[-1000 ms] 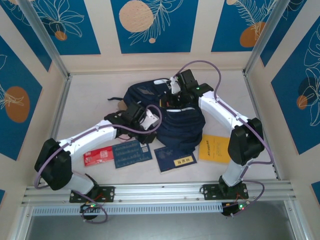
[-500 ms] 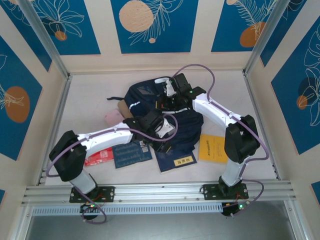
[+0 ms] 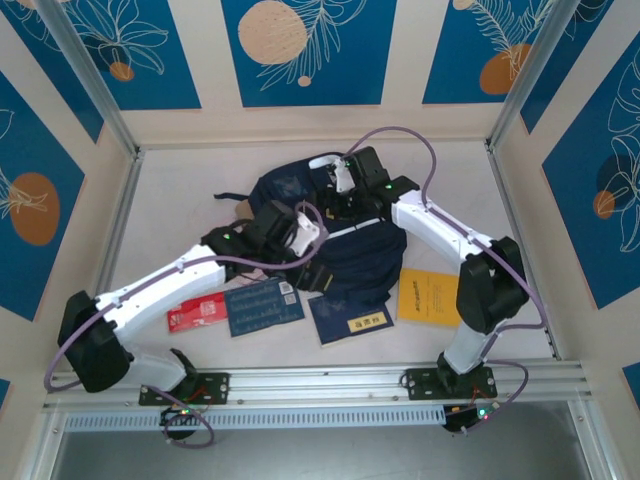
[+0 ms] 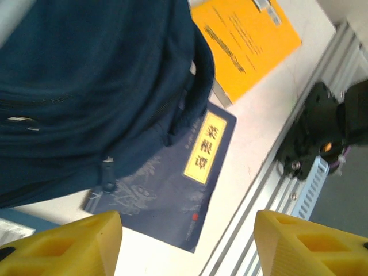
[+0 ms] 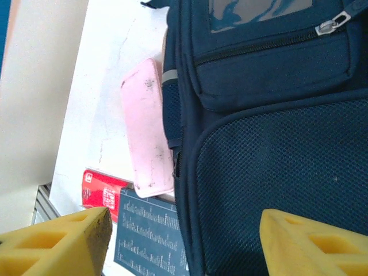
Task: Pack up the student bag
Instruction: Unzip the student bag at the top-center of the table.
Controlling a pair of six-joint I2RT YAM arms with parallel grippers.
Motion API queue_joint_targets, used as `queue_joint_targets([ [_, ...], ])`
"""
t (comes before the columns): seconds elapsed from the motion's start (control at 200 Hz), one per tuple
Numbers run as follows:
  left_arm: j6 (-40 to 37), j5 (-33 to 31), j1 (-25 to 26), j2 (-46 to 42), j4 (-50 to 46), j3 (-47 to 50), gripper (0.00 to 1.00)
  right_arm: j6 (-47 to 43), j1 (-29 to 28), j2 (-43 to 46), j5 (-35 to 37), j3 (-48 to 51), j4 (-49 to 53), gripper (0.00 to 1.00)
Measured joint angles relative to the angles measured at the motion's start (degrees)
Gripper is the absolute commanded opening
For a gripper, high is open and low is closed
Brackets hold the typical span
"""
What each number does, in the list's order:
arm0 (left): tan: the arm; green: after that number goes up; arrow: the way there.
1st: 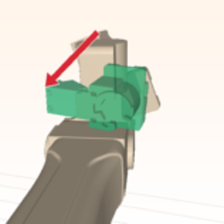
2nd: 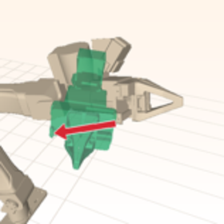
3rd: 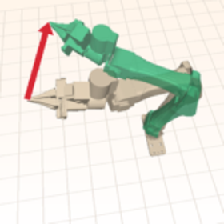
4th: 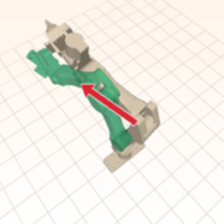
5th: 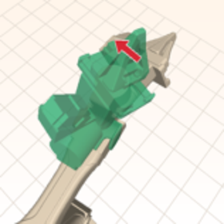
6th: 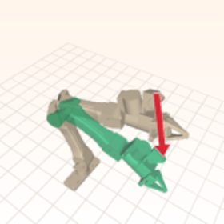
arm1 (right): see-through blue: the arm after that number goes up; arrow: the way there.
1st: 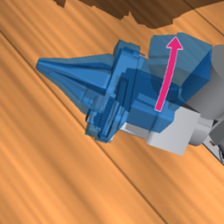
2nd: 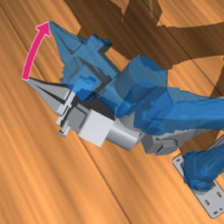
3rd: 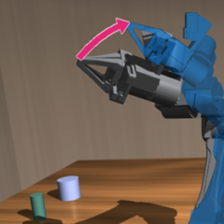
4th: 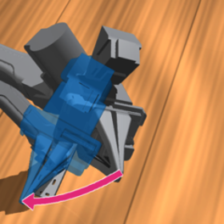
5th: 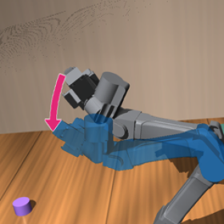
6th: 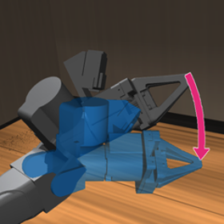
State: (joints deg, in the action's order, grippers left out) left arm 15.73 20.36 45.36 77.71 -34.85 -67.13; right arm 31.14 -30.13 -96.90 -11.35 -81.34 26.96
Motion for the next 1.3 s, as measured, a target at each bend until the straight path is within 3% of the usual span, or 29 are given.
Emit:
queue_joint_targets([
  [0.14, 7.23, -5.14, -5.79, -0.39, -3.08, -3.41, 0.62, 0.55, 1.33, 4.48, 2.01, 1.29, 1.68, 0.64],
  [0.245, 14.36, -8.31, -8.74, 4.46, -6.75, -7.93, 0.66, 2.21, 2.73, 7.48, 5.75, 2.75, 3.43, 0.58],
  [0.405, 24.79, -9.07, -9.11, 13.49, -9.40, -12.87, 0.67, 7.15, 3.08, 11.45, 13.90, 6.54, 7.19, 0.42],
  [0.695, 39.32, -8.17, -9.14, 20.39, -9.31, -16.06, 0.61, 13.94, 2.71, 20.09, 19.39, 18.16, 8.61, 0.40],
  [1.02, 44.52, -6.71, -9.97, 24.68, -5.14, -16.06, 0.45, 16.24, 2.71, 22.23, 19.28, 24.15, 6.47, 0.33],
  [1.3, 45.44, -7.34, -10.93, 26.88, -2.71, -16.06, 0.49, 17.40, 2.56, 23.56, 18.78, 26.60, 4.81, 0.33],
])
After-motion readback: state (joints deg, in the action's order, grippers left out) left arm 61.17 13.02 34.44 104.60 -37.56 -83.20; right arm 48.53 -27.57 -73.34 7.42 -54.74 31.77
